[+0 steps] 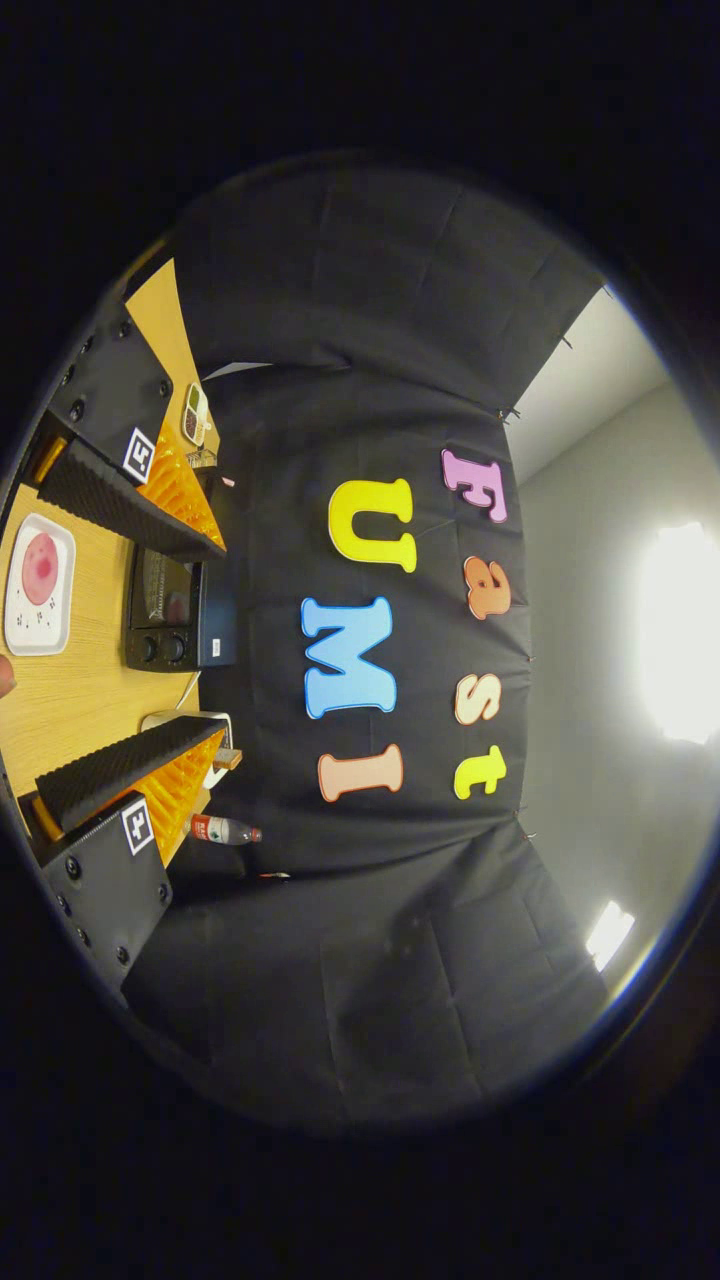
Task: Open the toaster oven, put the food inside, and close the toaster oven door.
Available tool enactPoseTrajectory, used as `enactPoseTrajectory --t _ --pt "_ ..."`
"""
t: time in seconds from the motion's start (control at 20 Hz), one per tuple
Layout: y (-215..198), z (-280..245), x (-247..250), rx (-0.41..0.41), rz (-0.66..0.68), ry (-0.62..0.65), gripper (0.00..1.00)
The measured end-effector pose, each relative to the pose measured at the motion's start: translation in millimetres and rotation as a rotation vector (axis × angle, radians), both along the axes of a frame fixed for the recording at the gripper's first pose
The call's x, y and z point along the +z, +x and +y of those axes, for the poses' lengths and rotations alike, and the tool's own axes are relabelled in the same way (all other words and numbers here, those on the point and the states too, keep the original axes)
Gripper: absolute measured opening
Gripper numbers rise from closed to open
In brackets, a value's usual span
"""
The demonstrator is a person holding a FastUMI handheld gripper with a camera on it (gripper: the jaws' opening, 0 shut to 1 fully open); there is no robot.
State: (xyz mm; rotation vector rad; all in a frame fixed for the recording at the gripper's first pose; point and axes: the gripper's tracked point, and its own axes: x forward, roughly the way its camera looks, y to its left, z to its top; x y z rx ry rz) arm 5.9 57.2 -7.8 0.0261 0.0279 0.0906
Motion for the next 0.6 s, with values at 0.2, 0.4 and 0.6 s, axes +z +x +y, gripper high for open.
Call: enactPoseTrajectory --t 0.2,0.4,0.6 --pt "11 21 4 0.032 -0.003 0.009 0.98" --pt "36 44 9 0.054 -0.009 0.012 0.98" --pt "73 68 2 0.069 0.013 0.026 0.98"
